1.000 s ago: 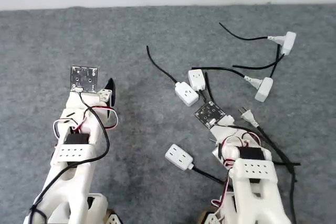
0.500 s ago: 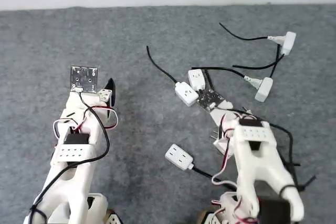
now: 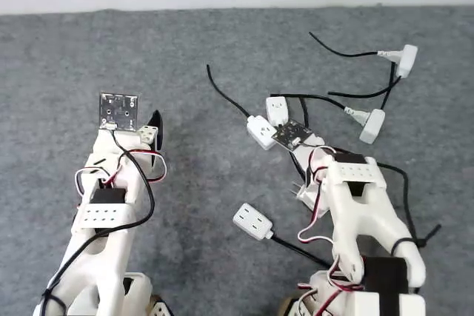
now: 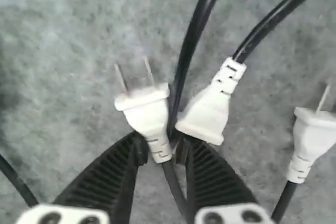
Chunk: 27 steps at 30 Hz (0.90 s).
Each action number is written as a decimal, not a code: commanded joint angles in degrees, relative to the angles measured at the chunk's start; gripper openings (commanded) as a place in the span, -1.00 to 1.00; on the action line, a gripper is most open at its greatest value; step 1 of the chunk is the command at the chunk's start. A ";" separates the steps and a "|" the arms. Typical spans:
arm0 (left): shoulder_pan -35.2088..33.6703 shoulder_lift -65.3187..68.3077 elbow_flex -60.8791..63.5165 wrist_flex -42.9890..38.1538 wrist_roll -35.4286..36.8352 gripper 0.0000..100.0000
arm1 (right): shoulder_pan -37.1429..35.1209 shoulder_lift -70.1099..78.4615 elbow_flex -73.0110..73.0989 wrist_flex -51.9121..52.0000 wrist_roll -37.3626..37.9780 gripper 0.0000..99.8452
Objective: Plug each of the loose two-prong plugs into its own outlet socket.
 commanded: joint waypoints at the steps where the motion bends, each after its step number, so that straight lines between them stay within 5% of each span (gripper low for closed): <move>1: 0.44 -1.93 -1.71 -1.49 -0.62 -0.66 | -1.98 0.31 -0.44 0.40 1.05 -0.98; 11: 1.41 -1.93 -1.63 -1.49 -1.05 -0.66 | -1.63 -0.31 -1.41 3.65 0.97 -0.98; 27: 4.66 -2.20 -1.36 0.09 -4.22 -0.66 | -2.15 -26.15 -17.85 28.97 1.05 -0.98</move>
